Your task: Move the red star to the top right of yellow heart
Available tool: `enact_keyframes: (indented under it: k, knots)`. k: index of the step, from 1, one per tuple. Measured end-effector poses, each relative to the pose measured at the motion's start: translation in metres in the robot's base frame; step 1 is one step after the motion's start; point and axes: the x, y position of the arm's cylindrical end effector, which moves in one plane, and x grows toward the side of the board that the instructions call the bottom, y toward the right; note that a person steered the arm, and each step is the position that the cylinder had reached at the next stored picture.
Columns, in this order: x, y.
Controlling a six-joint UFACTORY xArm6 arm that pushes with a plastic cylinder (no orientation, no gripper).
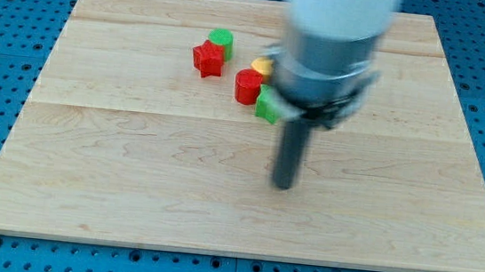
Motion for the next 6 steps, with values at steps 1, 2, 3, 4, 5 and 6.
enact_keyframes:
  k: [1, 2, 3, 4, 5, 6]
  knots:
    - [-0.03, -0.116]
    - [-0.114, -0.148]
    - [-0.185, -0.104]
    - [-0.218, -0.026]
    - [-0.253, 0.04]
    - [-0.263, 0.01]
